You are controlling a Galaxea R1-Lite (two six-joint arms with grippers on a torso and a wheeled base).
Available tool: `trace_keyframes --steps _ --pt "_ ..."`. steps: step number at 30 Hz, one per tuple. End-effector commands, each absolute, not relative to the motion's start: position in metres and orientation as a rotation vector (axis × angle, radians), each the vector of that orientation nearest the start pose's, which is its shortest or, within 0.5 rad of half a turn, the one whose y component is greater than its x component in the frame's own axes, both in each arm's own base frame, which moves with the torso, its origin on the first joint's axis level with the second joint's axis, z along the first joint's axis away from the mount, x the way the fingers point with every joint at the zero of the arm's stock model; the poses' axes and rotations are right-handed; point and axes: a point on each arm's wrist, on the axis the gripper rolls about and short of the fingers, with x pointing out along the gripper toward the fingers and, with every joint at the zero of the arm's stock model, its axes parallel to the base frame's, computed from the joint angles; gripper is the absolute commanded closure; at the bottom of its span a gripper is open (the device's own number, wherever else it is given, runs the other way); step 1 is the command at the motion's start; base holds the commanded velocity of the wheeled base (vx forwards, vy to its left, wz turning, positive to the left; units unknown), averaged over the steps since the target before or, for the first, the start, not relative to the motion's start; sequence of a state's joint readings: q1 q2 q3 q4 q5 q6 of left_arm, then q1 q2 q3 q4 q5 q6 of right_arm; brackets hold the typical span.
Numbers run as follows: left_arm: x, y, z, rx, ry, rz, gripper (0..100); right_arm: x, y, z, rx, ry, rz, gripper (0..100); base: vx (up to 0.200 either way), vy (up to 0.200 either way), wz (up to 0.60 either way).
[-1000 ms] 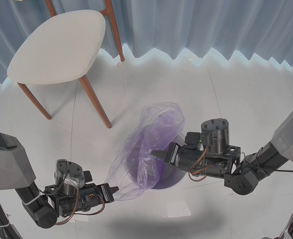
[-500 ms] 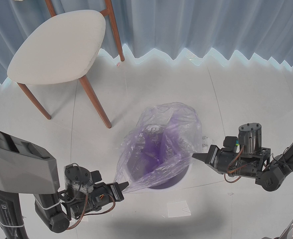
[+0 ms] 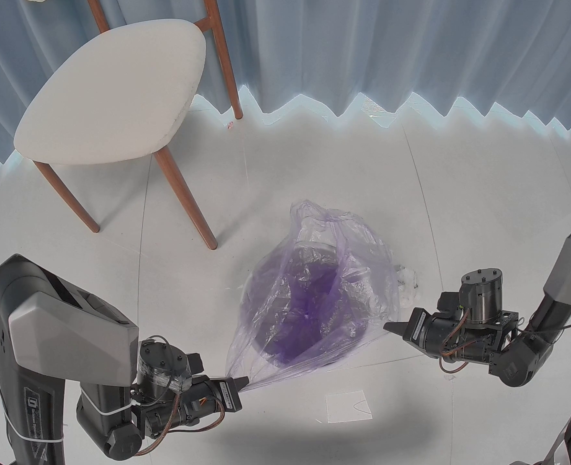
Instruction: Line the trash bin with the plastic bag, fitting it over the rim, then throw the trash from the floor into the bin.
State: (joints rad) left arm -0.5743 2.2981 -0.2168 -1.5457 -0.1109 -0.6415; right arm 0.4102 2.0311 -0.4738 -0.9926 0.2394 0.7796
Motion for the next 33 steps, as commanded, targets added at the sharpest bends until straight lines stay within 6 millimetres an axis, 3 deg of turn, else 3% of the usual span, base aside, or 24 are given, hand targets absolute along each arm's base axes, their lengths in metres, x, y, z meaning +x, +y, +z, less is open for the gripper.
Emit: trace_keyframes --steps 1,8,17,25,26,29,30,31,33 --pt "0.224 -0.148 -0.026 -0.452 0.746 -0.466 100 0.276 0.115 -0.007 0.680 0.848 0.307 100 0.000 0.000 0.00" --pt "0.224 -0.148 -0.030 -0.447 0.756 -0.471 100 0.280 0.099 -0.039 0.646 0.808 0.231 100 0.000 0.000 0.00" --pt "0.229 -0.150 -0.039 -0.436 0.755 -0.436 100 0.285 0.101 -0.044 0.641 0.773 0.229 100 0.000 0.000 0.00" --pt "0.231 -0.150 -0.039 -0.433 0.737 -0.414 100 0.290 0.106 -0.035 0.635 0.710 0.263 100 0.000 0.000 0.00" --pt "0.232 -0.150 -0.039 -0.431 0.732 -0.407 100 0.289 0.106 -0.036 0.631 0.710 0.266 0 0.000 0.000 0.00" --pt "0.232 -0.149 -0.039 -0.425 0.725 -0.388 100 0.286 0.105 -0.032 0.633 0.688 0.275 0 0.000 0.000 0.00" --pt "0.230 -0.149 -0.037 -0.420 0.720 -0.379 100 0.276 0.102 -0.024 0.635 0.668 0.286 0 0.000 0.000 0.00" --pt "0.230 -0.150 -0.037 -0.418 0.716 -0.377 0 0.271 0.100 -0.020 0.636 0.663 0.290 0 0.000 0.000 0.00" --pt "0.230 -0.151 -0.036 -0.412 0.706 -0.365 0 0.257 0.100 -0.011 0.633 0.656 0.314 0 0.000 0.000 0.00"
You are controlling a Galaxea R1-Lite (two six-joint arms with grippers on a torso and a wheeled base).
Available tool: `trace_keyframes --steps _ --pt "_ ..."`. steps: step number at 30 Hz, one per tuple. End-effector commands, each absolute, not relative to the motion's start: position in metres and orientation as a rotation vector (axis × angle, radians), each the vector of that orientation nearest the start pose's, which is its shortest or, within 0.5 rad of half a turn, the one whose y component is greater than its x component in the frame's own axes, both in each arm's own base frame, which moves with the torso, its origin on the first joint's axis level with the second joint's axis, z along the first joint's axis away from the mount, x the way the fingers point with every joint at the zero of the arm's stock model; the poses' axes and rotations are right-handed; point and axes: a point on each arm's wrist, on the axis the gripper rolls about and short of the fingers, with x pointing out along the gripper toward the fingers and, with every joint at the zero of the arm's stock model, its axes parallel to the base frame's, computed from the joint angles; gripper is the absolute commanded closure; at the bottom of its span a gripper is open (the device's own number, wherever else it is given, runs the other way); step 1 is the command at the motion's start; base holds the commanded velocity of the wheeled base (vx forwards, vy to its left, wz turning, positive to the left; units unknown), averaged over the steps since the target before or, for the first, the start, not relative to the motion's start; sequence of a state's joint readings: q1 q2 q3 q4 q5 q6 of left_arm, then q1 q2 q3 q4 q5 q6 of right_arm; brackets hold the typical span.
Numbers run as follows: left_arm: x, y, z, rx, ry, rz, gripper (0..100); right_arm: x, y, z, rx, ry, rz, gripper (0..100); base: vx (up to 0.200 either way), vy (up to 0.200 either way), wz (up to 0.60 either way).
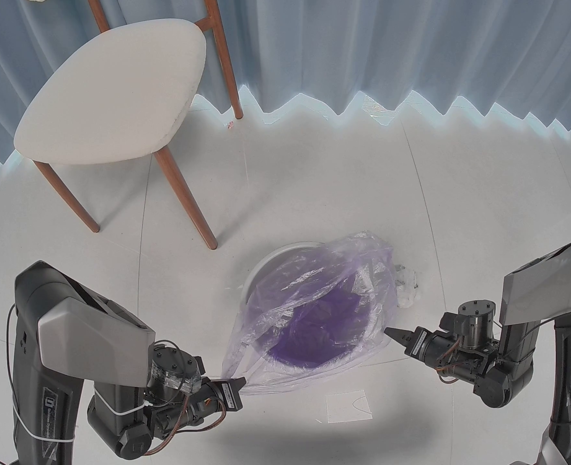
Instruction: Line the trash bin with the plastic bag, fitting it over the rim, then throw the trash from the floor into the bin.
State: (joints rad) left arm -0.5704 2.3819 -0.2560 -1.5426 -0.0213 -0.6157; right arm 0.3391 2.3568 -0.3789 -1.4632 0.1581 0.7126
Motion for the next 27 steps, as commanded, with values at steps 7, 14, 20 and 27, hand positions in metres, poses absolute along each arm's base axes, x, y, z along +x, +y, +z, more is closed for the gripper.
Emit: trace_keyframes --steps 7,14,20,27 --pt "0.222 -0.151 -0.017 -0.395 0.627 -0.313 0 0.232 0.096 0.021 0.612 0.594 0.372 0 0.000 0.000 0.00" --pt "0.190 -0.132 0.036 -0.396 0.516 -0.359 0 0.233 0.094 0.032 0.618 0.545 0.381 0 0.000 0.000 0.00" --pt "0.178 -0.127 0.071 -0.276 0.359 -0.486 0 0.231 0.093 0.048 0.626 0.482 0.406 0 0.000 0.000 0.00" --pt "0.188 -0.133 0.085 0.055 0.179 -0.681 0 0.225 0.092 0.065 0.634 0.422 0.434 0 0.000 0.000 0.00"
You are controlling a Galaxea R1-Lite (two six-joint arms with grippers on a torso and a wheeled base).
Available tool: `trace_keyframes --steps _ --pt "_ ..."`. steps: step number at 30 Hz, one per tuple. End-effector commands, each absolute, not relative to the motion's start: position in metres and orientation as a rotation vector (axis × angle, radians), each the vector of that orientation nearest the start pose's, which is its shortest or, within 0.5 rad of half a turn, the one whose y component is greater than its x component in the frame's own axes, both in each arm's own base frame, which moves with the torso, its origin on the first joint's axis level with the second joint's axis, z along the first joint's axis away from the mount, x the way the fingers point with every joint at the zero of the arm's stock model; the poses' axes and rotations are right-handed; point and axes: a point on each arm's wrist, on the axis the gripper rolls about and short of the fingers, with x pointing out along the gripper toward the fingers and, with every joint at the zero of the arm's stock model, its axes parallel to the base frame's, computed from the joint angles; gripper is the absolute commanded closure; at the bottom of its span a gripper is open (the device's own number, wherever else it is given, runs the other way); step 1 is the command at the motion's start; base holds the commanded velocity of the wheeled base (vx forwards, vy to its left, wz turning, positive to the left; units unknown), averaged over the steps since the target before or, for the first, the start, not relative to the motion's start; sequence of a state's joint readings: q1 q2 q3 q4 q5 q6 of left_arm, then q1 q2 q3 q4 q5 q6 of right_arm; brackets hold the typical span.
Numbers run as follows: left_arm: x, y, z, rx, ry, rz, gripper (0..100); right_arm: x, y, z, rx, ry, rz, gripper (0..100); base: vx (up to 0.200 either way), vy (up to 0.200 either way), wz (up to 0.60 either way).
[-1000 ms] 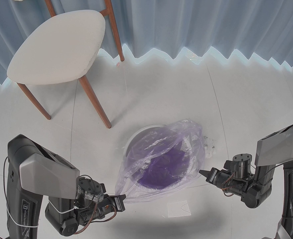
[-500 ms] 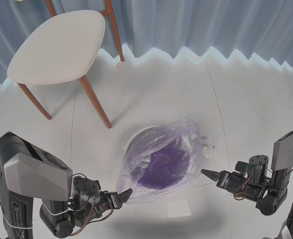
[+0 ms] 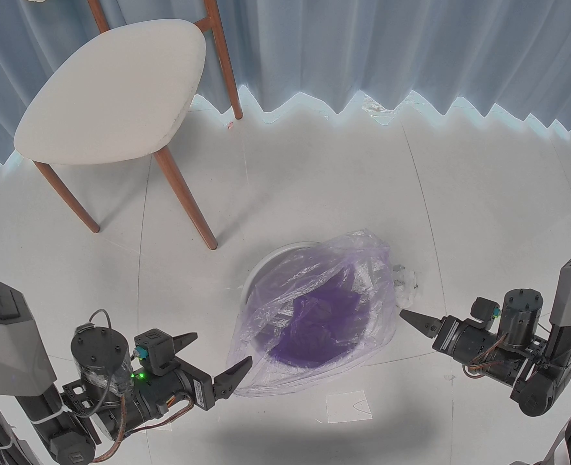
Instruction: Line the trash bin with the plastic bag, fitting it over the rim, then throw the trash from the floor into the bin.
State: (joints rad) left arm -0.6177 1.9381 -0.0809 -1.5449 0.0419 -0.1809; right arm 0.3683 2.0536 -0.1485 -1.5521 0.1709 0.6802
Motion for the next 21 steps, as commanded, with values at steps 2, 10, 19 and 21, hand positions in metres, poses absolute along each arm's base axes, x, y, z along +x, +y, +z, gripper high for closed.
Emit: trace_keyframes --steps 2,10,19,21 --pt "0.196 -0.139 0.079 0.101 0.178 -0.742 0 0.224 0.091 0.068 0.635 0.415 0.437 0 0.000 0.000 0.00" --pt "0.230 -0.162 0.051 0.217 0.175 -0.759 0 0.215 0.095 0.076 0.632 0.398 0.471 0 0.000 0.000 0.00" --pt "0.277 -0.166 0.041 0.193 0.126 -0.684 100 0.207 0.099 0.077 0.627 0.408 0.499 0 0.000 0.000 0.00" --pt "0.283 -0.166 0.040 0.183 0.120 -0.673 100 0.204 0.099 0.081 0.628 0.398 0.509 0 0.000 0.000 0.00"
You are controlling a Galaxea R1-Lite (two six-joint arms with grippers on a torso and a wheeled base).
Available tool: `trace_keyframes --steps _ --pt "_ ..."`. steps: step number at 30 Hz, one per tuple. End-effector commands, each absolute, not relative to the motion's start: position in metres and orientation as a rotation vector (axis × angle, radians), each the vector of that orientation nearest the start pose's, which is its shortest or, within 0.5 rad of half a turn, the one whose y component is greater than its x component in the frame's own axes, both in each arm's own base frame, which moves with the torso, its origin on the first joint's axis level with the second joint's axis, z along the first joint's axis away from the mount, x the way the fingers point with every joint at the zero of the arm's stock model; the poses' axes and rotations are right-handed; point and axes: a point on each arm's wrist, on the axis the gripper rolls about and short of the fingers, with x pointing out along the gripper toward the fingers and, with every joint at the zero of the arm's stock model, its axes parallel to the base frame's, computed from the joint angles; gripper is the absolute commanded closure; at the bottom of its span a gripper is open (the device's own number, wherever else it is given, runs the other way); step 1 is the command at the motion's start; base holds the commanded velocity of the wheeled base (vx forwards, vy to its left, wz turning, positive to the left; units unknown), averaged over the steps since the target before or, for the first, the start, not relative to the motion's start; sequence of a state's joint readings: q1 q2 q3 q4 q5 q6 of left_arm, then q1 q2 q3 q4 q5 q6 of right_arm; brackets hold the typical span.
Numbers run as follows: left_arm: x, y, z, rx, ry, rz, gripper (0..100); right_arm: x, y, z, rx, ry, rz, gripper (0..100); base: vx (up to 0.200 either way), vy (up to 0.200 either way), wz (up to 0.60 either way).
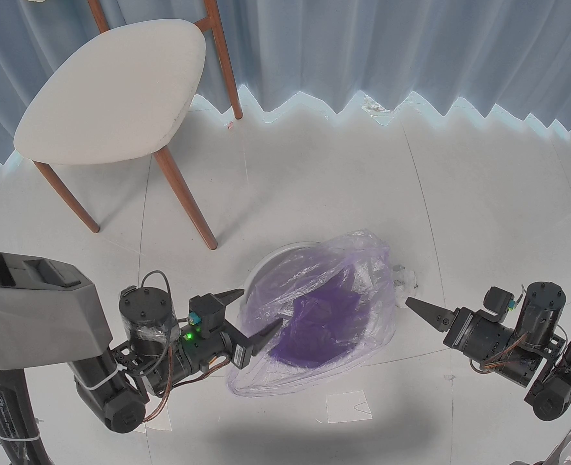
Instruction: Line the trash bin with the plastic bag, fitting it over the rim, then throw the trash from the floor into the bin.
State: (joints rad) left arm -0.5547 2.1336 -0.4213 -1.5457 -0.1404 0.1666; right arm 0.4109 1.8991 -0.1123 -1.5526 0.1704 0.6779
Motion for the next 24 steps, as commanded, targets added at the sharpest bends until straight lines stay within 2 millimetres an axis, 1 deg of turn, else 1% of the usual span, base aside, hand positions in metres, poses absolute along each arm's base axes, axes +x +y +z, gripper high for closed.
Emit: trace_keyframes --steps 1,3,4,8,11,15,17,18,20,21,22,23,24 --pt "0.286 -0.166 0.040 0.171 0.116 -0.669 100 0.203 0.100 0.083 0.629 0.391 0.517 0 0.000 0.000 0.00" --pt "0.290 -0.166 0.042 0.148 0.110 -0.661 100 0.202 0.100 0.085 0.630 0.383 0.523 0 0.000 0.000 0.00" --pt "0.295 -0.163 0.047 0.090 0.105 -0.649 100 0.201 0.100 0.087 0.631 0.373 0.529 0 0.000 0.000 0.00" --pt "0.308 -0.168 0.061 -0.146 0.100 -0.637 100 0.201 0.100 0.087 0.632 0.377 0.529 0 0.000 0.000 0.00" --pt "0.313 -0.168 0.062 -0.300 0.145 -0.641 100 0.200 0.100 0.085 0.633 0.387 0.525 0 0.000 0.000 0.00" --pt "0.321 -0.152 0.060 -0.383 0.185 -0.652 100 0.200 0.100 0.085 0.633 0.387 0.527 0 0.000 0.000 0.00" --pt "0.327 -0.141 0.059 -0.475 0.217 -0.656 100 0.200 0.100 0.085 0.633 0.389 0.526 0 0.000 0.000 0.00" --pt "0.328 -0.141 0.059 -0.481 0.218 -0.657 100 0.201 0.099 0.084 0.633 0.390 0.524 0 0.000 0.000 0.00" --pt "0.337 -0.134 0.060 -0.605 0.240 -0.650 100 0.201 0.100 0.083 0.632 0.394 0.524 0 0.000 0.000 0.00" --pt "0.341 -0.131 0.059 -0.649 0.251 -0.639 100 0.202 0.100 0.082 0.632 0.397 0.521 0 0.000 0.000 0.00" --pt "0.341 -0.131 0.059 -0.655 0.253 -0.637 100 0.202 0.100 0.082 0.633 0.397 0.521 0 0.000 0.000 0.00" --pt "0.348 -0.126 0.056 -0.721 0.265 -0.618 100 0.203 0.101 0.081 0.631 0.401 0.518 0 0.000 0.000 0.00" --pt "0.351 -0.123 0.055 -0.750 0.273 -0.610 100 0.203 0.101 0.081 0.631 0.401 0.518 0 0.000 0.000 0.00"
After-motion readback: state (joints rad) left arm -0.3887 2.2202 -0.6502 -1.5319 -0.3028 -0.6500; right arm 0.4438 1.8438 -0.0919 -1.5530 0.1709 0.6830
